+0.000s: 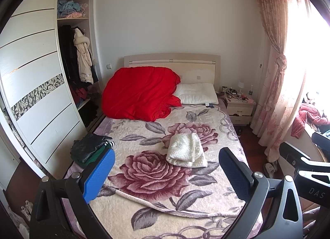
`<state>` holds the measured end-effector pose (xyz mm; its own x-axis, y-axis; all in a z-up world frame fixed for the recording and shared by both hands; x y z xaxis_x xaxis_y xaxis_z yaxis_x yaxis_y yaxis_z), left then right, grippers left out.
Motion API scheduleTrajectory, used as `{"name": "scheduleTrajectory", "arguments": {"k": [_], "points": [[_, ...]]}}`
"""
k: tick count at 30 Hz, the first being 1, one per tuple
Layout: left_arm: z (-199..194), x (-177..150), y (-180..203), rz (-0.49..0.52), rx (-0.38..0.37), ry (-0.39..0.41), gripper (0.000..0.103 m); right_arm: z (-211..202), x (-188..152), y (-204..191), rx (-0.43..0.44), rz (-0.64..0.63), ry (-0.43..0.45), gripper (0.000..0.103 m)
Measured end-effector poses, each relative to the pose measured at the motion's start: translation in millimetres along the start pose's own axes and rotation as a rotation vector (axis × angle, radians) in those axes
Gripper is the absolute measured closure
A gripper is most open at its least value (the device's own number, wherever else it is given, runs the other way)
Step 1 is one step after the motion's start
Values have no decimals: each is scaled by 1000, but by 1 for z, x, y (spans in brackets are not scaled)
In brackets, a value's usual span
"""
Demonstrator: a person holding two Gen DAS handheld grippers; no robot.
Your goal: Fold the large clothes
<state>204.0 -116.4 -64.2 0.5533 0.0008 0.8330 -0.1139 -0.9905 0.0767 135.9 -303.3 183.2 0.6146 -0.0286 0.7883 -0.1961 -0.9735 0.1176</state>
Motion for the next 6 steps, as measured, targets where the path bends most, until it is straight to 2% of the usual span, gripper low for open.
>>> {"name": "scheduleTrajectory", "arguments": {"k": [6], "points": [[-3, 2, -1, -4, 3, 15, 0, -1, -2, -1, -1, -1, 1, 0]]}}
Point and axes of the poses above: each gripper's, at about its wrist camera, not at the fingertips, and z roughly the way its jaws point, y to its right, x to its top, the point moved 3 cm from there along z, roughly the way its jaws point, and after that the axes turned 10 degrees about -x, right-handed, at the moved point
